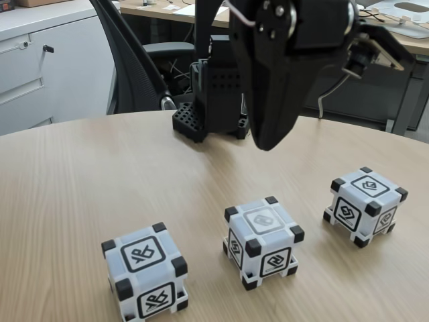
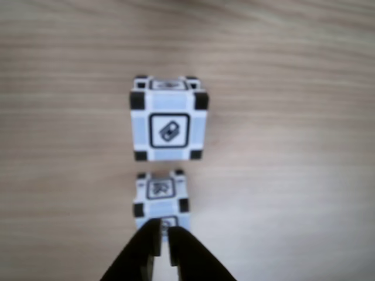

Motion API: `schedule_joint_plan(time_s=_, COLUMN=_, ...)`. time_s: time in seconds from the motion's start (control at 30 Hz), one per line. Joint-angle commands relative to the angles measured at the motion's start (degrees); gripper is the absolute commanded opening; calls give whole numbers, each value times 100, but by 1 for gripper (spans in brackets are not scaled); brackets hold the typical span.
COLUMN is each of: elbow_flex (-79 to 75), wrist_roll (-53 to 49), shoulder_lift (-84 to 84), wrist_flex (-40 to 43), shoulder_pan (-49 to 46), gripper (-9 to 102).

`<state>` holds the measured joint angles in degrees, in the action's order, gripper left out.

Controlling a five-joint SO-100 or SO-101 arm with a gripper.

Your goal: Stack cubes from left to right.

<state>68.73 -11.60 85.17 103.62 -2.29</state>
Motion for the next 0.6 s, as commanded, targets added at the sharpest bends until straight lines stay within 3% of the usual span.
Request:
schedule_joint_plan(time_s=0.0, elbow_flex=-141, wrist_roll=97, shoulder_lift=299, wrist_flex=70, shoulder_pan=-44, gripper=0)
schedule_joint_plan(time_s=0.57, elbow_flex=-53, wrist_roll=738, shoulder_lift=299, wrist_flex=79, shoulder_pan=79, gripper=0)
